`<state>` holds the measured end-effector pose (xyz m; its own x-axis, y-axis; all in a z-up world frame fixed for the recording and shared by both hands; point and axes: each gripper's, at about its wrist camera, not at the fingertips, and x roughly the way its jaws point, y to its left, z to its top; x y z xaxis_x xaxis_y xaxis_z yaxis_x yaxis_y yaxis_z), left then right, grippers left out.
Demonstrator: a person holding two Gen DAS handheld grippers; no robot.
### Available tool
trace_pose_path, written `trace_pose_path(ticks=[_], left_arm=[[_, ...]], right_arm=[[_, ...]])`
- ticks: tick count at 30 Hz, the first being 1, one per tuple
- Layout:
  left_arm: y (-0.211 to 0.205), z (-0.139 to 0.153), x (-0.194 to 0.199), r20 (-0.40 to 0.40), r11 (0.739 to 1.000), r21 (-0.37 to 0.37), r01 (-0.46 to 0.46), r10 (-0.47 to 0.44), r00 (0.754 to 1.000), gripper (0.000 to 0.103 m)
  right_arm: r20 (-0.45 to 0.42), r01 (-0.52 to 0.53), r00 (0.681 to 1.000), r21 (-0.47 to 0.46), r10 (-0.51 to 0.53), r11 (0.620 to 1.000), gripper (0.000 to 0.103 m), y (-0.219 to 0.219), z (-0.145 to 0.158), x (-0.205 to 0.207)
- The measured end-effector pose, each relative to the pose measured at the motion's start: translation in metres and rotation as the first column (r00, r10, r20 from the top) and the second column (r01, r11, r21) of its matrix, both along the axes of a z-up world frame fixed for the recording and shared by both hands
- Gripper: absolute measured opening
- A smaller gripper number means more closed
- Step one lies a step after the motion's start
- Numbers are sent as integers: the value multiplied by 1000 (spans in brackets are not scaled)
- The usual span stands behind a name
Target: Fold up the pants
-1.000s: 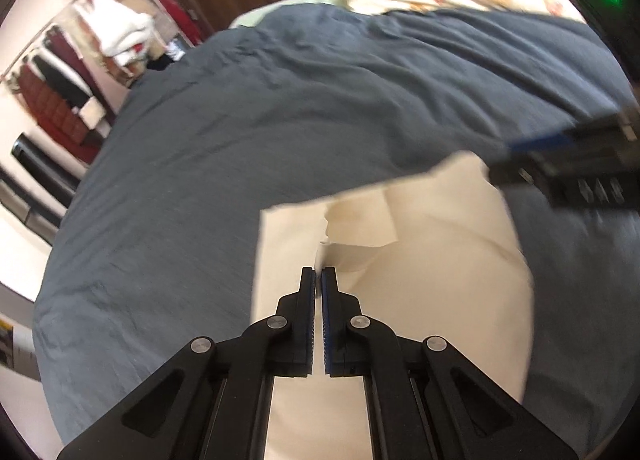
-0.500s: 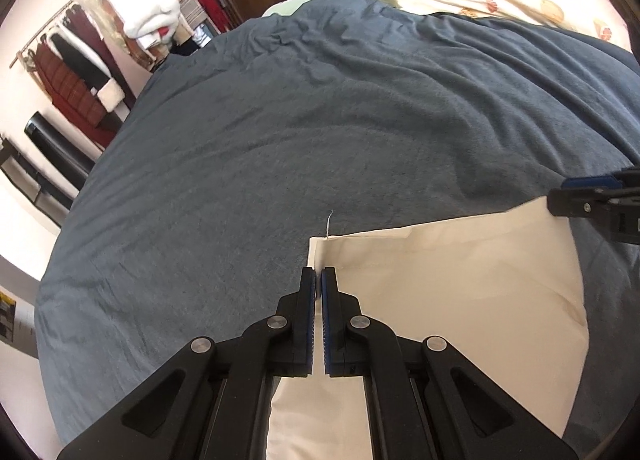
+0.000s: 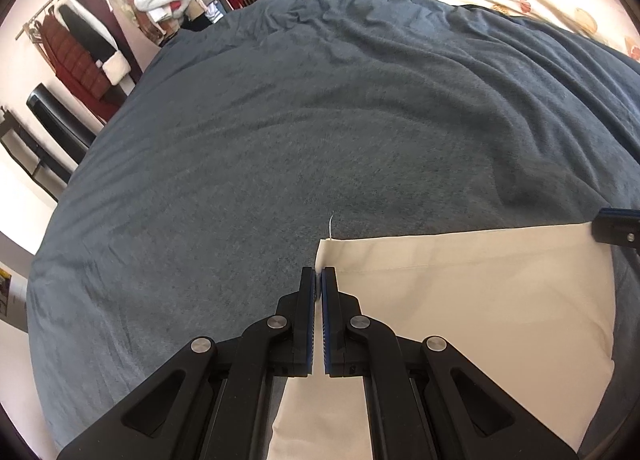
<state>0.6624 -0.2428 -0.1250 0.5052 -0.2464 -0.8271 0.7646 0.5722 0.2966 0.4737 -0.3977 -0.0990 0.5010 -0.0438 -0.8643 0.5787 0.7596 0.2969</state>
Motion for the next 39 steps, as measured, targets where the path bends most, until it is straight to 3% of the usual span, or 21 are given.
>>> trace_pose_path(ticks=[4,8,14,16,18,19,27,31,33,39], left_arm=[[-2,-3,3,-1,1000,4,-2,2,1000,5],[-4,-12,11,-19,1000,17,-19,19,1000,5],[-9,-19,15,-33,1000,26,-10,11,999,5],[-10,-17,14,-35,1000,20,-4,5,999,5],[-10,-16,14,-41,1000,13,2,-2,999,5],[-10,-15,14,-41,1000,12,4,-4,999,5],[-9,-14,17,-52,1000,9,20,-20,998,5],[-9,-15,16,-57,999,8,33,-32,998,5],[-10,-16,16,-64,999,6,37,-37,997,5],[-12,-20,18,-74,999,16,37,-36,997,6]], right_arm=[[8,18,1000,-14,-17,1000,6,-2,8,-7],[-19,28,999,-84,-29,996,3,-1,14,-7],[-32,53,998,-53,-55,997,4,-11,8,-6],[-17,77,997,-68,-78,995,7,-11,14,-10],[3,71,998,-78,-70,994,28,-7,20,-12],[15,62,998,-71,-61,996,31,-4,21,-11],[10,59,998,15,-59,998,32,-3,3,-6],[8,52,999,34,-52,998,25,-4,-3,-6],[6,35,999,37,-35,999,11,-2,-5,-6],[-14,58,998,17,-58,998,5,1,-4,-8]])
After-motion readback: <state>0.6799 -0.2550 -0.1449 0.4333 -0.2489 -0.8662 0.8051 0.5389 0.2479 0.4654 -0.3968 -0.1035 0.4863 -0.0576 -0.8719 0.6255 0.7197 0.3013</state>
